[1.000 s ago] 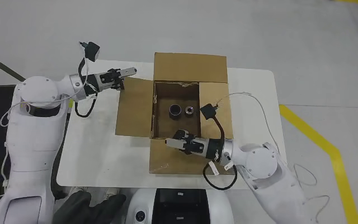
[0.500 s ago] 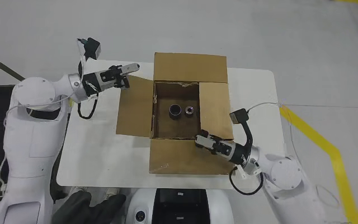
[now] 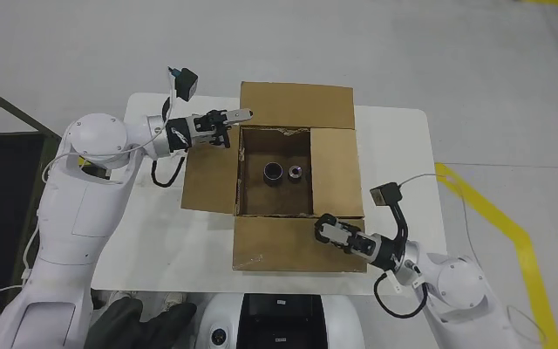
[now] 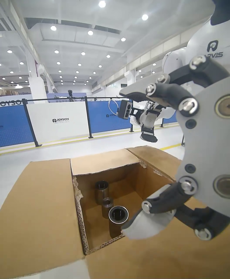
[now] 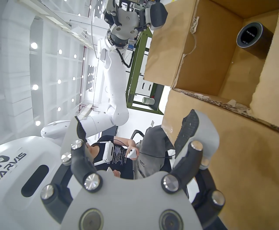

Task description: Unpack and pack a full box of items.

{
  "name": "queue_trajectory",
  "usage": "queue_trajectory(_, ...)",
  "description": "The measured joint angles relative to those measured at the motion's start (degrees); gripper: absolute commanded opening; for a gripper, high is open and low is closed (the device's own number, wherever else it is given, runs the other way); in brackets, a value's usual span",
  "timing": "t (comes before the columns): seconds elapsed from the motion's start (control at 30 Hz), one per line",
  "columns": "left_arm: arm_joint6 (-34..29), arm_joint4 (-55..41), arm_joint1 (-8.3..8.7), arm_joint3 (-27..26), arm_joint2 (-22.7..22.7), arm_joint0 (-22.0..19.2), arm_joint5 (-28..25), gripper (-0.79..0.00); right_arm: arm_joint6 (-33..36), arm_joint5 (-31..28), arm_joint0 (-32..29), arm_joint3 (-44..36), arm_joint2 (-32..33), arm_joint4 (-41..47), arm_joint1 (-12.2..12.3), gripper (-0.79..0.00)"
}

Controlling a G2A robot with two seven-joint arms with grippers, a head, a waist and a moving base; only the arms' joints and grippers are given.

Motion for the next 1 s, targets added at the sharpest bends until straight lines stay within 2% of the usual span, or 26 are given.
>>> queue_trajectory(0.63, 0.4, 0.0, -0.01, -0.4, 0.2, 0.3, 0.2, 0.0, 0.5, 0.7, 0.7, 0.4, -0.6, -0.1, 0.1, 0.0)
queue_trajectory(0.83, 1.5, 1.3, -0.18, -2.9, 2.5, -1.0, 2.3, 0.0, 0.1, 2.1, 0.4, -0.1, -2.0, -2.0, 0.2, 0.0)
queue_trajectory(1.0, 3.9, 1.9, -0.95, -2.9, 6.7, -4.8, 5.5, 0.0, 1.1, 2.0, 0.0, 0.1, -2.7, -2.3, 0.5, 0.0)
